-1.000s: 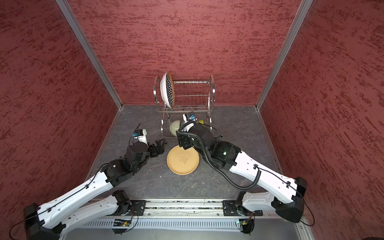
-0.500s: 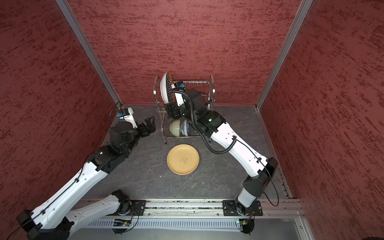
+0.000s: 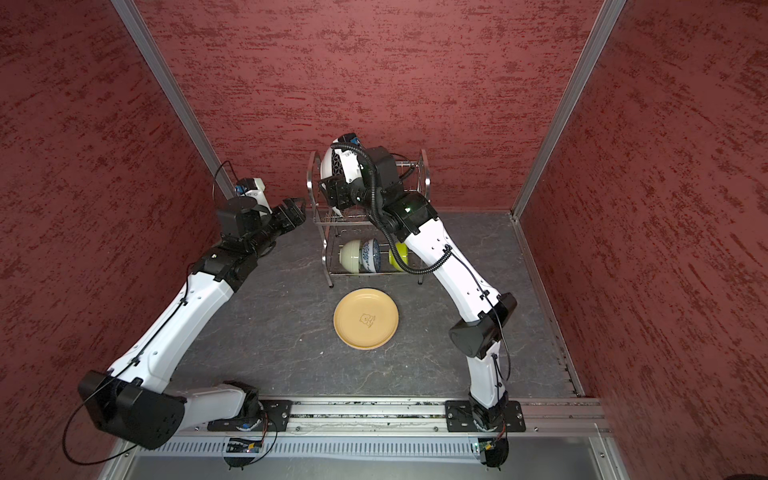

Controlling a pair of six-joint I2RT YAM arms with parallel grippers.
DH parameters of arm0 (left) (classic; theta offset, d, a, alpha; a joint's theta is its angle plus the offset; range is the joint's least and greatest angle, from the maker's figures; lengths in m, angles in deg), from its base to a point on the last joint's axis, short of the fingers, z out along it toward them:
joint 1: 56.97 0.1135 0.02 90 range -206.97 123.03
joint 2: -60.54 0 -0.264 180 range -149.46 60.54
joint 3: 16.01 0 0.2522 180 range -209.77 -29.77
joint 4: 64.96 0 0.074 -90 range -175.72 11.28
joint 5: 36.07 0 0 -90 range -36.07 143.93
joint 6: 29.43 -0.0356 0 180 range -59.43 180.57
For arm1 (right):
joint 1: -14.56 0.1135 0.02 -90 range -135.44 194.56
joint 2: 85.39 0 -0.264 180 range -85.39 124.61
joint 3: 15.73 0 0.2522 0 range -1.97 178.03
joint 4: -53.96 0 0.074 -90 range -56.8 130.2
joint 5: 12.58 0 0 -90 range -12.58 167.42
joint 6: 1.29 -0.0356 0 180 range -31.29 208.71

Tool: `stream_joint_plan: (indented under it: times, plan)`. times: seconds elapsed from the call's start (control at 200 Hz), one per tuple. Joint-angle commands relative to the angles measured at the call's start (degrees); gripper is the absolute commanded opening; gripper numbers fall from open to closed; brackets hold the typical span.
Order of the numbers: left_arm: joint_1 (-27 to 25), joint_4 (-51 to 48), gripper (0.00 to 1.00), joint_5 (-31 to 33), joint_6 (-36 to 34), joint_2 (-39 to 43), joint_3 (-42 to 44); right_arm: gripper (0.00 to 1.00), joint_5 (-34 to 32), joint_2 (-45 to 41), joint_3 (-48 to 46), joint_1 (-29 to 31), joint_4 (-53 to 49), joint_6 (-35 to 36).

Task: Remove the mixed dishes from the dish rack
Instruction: 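Raise the right gripper to the patterned plate on the rack's top tier, then close the right gripper on the patterned plate rim while the left holds the white bowl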

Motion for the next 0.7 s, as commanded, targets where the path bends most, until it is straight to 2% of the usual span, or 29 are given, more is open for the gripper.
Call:
stream_joint_plan:
  times: [0.0,0.165,0.341,0.536,0.696]
  plan:
    - [1.18,4.15,0.87,-7.52,-0.35,-2.06,-2.51,0.70,3.47,2.02,3.51,-2.18,-0.67,-1.66]
    - [1.96,5.07,0.91,-9.77,-1.31,-6.18,-4.92,0.70,6.62,3.51,3.73,-4.53,1.63,-2.52]
    - [2.23,6.70,0.87,-13.61,-1.31,-10.29,-6.98,0.69,11.48,5.02,3.69,-5.79,3.92,-3.05]
    - [2.22,7.11,0.73,-14.15,-1.96,-12.29,-8.29,0.70,14.30,6.43,3.73,-5.89,5.71,-2.52]
    - [2.07,7.41,0.53,-13.97,-2.30,-12.34,-8.83,0.70,14.79,7.51,4.21,-5.89,7.33,-2.52]
